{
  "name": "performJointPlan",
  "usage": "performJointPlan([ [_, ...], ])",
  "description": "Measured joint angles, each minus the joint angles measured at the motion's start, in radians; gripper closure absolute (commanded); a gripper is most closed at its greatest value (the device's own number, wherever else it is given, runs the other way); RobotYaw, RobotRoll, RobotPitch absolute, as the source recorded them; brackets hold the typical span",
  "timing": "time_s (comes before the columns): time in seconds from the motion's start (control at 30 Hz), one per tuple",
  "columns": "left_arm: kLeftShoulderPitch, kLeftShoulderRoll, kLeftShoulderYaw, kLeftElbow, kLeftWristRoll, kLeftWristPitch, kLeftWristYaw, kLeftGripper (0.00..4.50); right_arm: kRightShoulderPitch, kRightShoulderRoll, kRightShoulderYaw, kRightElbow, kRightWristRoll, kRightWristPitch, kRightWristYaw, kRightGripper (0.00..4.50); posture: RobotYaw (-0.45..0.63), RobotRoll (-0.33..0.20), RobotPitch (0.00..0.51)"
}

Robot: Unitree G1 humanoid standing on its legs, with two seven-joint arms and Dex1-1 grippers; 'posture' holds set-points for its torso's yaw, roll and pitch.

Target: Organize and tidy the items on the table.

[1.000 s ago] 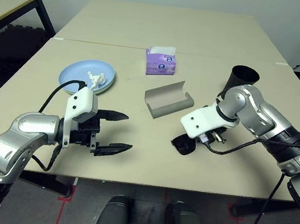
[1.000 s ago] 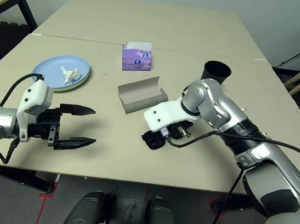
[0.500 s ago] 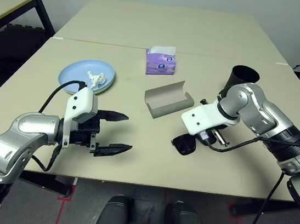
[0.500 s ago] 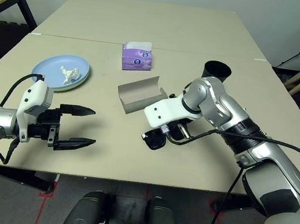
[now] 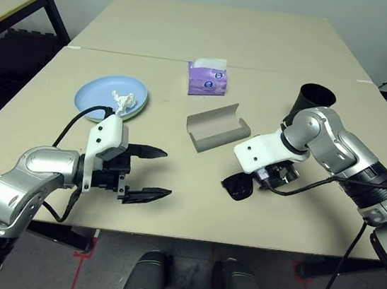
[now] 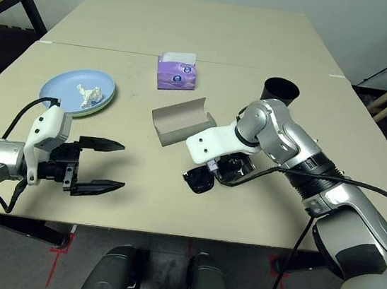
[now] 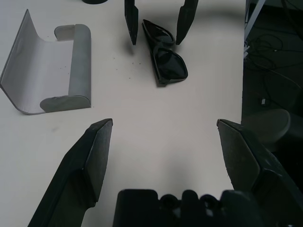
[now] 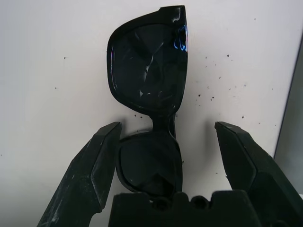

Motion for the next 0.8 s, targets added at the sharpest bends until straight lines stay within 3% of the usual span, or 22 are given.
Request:
performJointPlan([
  [0.4,0.000,0.000,0.000,0.000,0.000,0.000,0.006,0.00,0.028,0.000,0.000,-0.023,-0.022,0.000,-0.002,0.06,0.08,0.000,0.081],
  [0.43,0.000,0.000,0.000,0.000,0.000,0.000,0.006,0.00,0.030,0.000,0.000,-0.024,-0.023,0.000,-0.003,0.22,0.08,0.000,0.081],
  [0.57,0.000,0.000,0.000,0.000,0.001,0.000,0.006,0.00,0.037,0.000,0.000,-0.028,-0.031,0.001,-0.004,1.32,0.08,0.000,0.081],
  [0.8,0.000,0.000,-0.001,0.000,0.007,0.000,0.006,0.00,0.038,0.002,-0.005,-0.032,-0.031,0.002,-0.008,3.99,0.08,0.000,0.081],
])
